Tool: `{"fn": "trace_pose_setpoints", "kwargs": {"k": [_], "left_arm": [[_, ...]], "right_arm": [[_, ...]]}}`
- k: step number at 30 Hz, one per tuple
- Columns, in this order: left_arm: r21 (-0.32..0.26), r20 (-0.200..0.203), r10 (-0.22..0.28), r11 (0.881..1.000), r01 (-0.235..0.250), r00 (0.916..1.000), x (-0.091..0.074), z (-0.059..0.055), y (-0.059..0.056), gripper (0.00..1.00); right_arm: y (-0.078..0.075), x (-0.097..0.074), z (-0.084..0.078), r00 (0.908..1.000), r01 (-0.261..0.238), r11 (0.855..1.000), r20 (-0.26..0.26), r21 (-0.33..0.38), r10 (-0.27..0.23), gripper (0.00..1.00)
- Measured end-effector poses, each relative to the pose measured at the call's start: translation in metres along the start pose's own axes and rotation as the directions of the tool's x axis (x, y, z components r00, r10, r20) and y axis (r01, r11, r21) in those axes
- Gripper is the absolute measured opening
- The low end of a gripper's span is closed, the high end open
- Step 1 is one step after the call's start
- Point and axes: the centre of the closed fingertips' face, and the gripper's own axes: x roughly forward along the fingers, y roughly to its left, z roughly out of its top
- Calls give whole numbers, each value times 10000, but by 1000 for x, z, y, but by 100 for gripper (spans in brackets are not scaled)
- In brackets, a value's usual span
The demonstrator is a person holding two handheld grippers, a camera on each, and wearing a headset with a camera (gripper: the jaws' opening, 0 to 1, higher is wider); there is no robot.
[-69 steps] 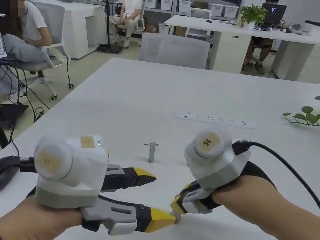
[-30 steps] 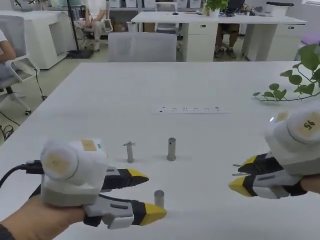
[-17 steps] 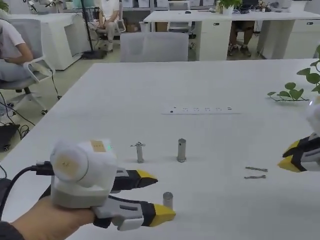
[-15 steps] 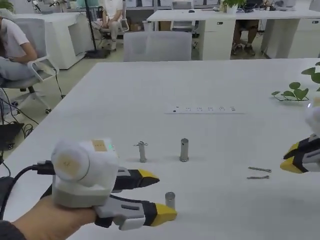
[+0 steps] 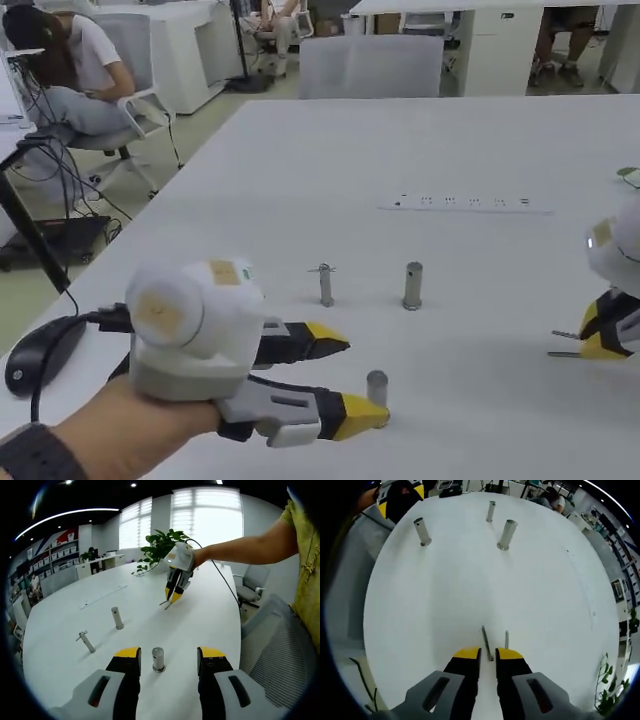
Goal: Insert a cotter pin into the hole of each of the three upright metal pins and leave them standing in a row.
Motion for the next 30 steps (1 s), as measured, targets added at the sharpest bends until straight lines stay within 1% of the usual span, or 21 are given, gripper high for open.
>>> {"fn": "trace_pose_setpoints", "kwargs": {"k": [2,6,8,13,19,21,22,25,27,30], "left_arm": [[-12,-18,44,10000,-44,10000,0,0,0,44],[-61,-2,125,9999,-125,9999,-1,0,1,44],[-80,11,158,9998,-158,9999,-1,0,2,44],[-80,28,200,9998,-200,9998,-1,1,2,44],[-53,29,219,9997,-219,9998,-2,1,1,44],[-28,51,238,9997,-238,9997,-3,3,1,44],[-6,68,250,9997,-250,9997,-4,4,2,44],[47,156,296,9995,-296,9994,-6,8,2,44],[87,217,311,9995,-313,9993,-7,10,2,43],[142,303,293,9995,-298,9991,-7,14,2,43]], "right_arm": [[0,3,-1,9998,-181,9998,-93,-103,180,12],[0,6,-3,9992,-338,9991,-200,-248,333,10],[3,8,-5,9981,-507,9978,-382,-436,491,10],[4,9,-9,9955,-704,9953,-685,-662,658,9],[5,10,-11,9928,-944,9942,-795,-522,901,8],[4,10,-11,9927,-971,9944,-760,-407,939,8],[4,10,-11,9927,-989,9948,-717,-231,970,8],[4,11,-11,9935,-940,9955,-663,-108,931,7],[4,11,-11,9945,-809,9966,-673,-154,797,5],[4,11,-11,9951,-684,9975,-722,-162,671,5]]}}
